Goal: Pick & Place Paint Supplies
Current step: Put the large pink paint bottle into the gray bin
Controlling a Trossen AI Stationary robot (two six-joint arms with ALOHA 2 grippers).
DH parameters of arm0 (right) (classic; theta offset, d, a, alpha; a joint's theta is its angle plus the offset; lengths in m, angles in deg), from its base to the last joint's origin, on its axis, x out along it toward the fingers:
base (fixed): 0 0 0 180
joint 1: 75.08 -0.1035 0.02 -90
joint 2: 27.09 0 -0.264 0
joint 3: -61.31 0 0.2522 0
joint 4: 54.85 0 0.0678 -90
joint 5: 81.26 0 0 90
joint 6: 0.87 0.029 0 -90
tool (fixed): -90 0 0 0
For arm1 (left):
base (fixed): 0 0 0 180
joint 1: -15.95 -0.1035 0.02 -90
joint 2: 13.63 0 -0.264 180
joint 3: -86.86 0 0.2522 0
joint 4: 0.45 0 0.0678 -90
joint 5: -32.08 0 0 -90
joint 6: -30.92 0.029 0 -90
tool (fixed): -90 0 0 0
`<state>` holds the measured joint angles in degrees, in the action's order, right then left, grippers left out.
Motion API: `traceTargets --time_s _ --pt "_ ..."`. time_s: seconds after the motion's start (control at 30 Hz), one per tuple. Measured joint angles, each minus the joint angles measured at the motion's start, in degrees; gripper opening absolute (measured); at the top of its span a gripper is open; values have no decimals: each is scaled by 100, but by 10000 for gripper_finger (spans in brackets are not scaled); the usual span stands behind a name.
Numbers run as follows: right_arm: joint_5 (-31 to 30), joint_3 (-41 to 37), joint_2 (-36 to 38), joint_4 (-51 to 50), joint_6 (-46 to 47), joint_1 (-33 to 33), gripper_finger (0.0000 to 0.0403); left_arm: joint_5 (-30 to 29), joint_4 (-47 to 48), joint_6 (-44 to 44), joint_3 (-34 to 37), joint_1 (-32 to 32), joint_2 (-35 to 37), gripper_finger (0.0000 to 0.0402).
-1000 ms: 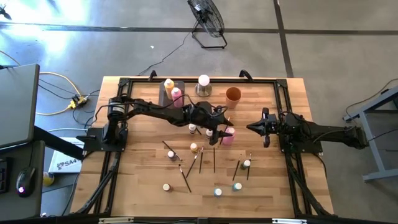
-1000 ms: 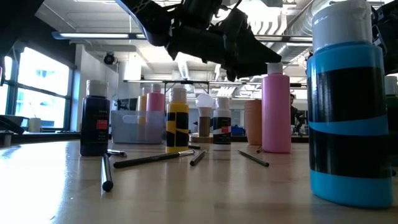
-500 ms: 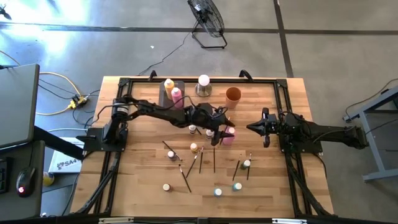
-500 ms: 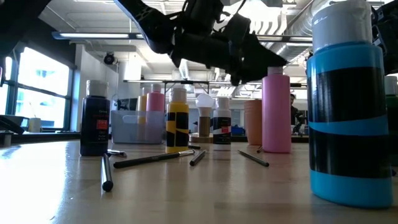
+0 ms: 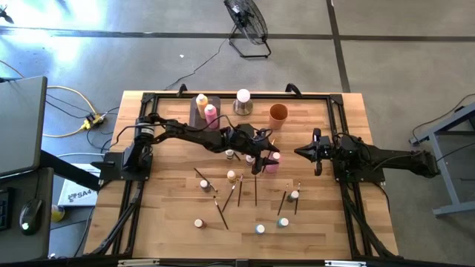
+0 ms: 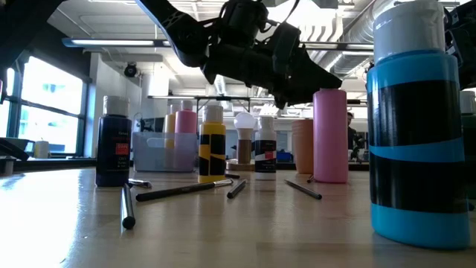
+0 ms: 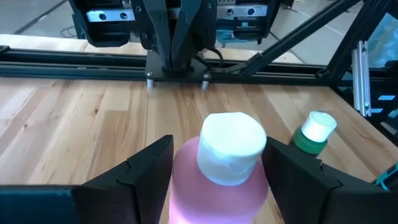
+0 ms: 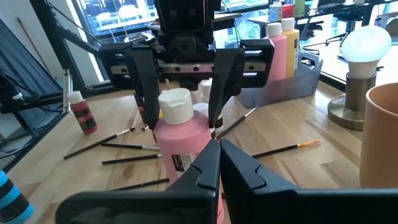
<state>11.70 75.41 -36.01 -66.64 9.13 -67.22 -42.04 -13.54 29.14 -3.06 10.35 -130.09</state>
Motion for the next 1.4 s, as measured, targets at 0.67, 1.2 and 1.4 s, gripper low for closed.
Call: traceTargets --time_s 0.67,1.2,1.4 --pt "0 0 0 -3 -42 0 4 7 -92 -2 0 2 0 239" --pt "2 0 -1 -4 -42 1 4 22 -256 -17 0 2 2 239" --pt "2 0 -2 -4 -41 0 4 22 -260 -20 0 2 2 239"
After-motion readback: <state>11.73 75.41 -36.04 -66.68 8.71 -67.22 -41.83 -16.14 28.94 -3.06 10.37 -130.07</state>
